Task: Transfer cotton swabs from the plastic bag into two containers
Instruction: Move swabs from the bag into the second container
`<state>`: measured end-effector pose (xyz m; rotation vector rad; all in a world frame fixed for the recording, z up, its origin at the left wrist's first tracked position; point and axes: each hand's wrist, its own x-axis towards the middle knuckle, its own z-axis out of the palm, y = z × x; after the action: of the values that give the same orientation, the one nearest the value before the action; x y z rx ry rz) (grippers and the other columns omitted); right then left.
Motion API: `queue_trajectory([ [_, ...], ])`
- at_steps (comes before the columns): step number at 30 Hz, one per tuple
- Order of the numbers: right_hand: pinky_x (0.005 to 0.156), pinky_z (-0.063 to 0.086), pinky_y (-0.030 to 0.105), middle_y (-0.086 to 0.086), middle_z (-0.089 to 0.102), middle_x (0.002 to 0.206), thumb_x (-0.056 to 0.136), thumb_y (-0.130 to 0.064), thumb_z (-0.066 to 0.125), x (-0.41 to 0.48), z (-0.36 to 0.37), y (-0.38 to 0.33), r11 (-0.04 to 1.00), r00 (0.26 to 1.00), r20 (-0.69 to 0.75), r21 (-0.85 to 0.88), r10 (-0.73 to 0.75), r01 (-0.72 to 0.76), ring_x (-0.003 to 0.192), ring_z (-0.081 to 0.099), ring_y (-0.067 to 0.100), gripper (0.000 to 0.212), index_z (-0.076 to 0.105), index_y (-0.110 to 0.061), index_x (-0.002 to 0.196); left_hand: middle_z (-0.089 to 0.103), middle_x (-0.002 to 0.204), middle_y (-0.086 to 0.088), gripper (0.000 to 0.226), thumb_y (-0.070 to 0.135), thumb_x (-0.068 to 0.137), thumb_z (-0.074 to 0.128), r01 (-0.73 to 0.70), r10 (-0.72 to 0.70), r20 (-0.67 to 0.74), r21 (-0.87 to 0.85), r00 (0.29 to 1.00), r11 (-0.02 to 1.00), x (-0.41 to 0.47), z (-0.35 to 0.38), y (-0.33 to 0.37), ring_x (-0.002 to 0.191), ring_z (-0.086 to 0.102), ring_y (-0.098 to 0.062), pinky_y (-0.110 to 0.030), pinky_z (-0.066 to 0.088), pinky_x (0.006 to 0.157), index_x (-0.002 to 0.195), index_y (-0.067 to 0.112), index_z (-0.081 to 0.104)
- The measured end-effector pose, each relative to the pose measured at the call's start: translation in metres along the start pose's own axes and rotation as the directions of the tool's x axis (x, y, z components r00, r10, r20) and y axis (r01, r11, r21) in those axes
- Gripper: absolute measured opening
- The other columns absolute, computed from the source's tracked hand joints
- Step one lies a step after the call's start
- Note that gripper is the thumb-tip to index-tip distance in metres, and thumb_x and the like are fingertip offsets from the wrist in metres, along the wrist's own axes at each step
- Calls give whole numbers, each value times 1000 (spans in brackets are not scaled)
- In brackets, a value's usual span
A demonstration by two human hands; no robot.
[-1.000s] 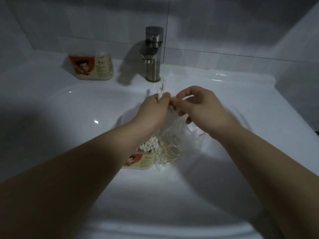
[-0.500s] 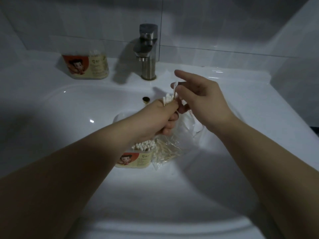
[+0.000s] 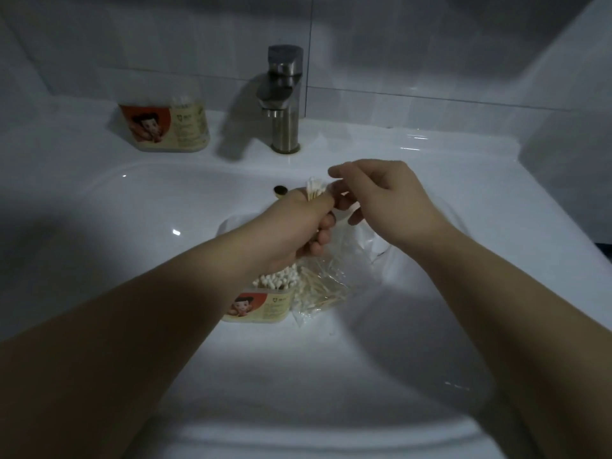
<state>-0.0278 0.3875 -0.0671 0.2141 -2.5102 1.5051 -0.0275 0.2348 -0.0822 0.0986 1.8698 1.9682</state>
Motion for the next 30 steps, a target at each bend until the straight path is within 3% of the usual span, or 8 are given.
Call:
queue_trajectory([
  [3,58,61,36,-2,74,68,89,-20,54,2,-6,4,979,995,47,-186,88,-78,62,71,20,25,76,-19,77,46,52,7,21,24,109,48,16,-18,-56,-30,998,999,2,-1,-1,42,43,-6,-18,35,39,110,12,65],
  [6,43,48,22,-1,67,51,86,-12,53,-1,-5,9,922,965,160,-362,209,-140,44,63,13,27,70,-16,66,45,51,8,22,19,109,45,33,-34,-71,-16,997,999,2,-1,0,41,42,-6,-18,35,40,102,18,66],
  [12,55,50,24,1,68,57,89,-18,47,-4,5,16,754,869,371,-656,326,-2,60,69,19,27,68,-13,72,38,50,11,22,18,108,42,64,-65,-80,-18,995,998,1,-2,1,41,33,-6,-18,27,41,99,19,63],
  [15,69,53,34,5,70,72,91,-18,54,-7,15,19,729,817,516,-658,255,188,70,65,24,18,69,-12,84,39,53,10,23,18,108,42,69,-69,-107,-7,992,998,2,-4,1,44,33,-7,-18,27,41,100,19,63],
  [20,71,50,31,2,68,85,91,-22,57,-15,31,24,690,705,654,-645,274,329,79,61,22,13,68,-16,89,40,50,10,22,18,107,43,78,-75,-117,22,990,997,3,-3,1,42,34,-6,-17,27,41,102,18,64],
  [23,70,45,32,6,66,86,94,-23,55,-17,36,28,648,706,663,-656,249,387,79,58,25,14,64,-12,91,42,52,10,23,18,107,43,80,-74,-112,55,991,995,3,-2,0,41,36,-7,-18,29,42,103,18,66],
  [27,55,28,26,-3,46,68,95,-17,52,-19,42,27,600,721,656,-674,220,430,63,45,17,27,42,-20,70,44,52,9,22,19,106,46,83,-74,-113,78,991,993,4,-2,-2,42,38,-7,-19,30,42,100,19,67],
  [30,63,25,28,-4,41,65,95,-16,50,-20,43,26,536,723,660,-694,205,481,67,45,22,15,48,-15,80,44,52,9,21,20,105,47,90,-81,-109,73,991,993,5,-2,-3,44,37,-8,-18,30,41,99,19,67],
])
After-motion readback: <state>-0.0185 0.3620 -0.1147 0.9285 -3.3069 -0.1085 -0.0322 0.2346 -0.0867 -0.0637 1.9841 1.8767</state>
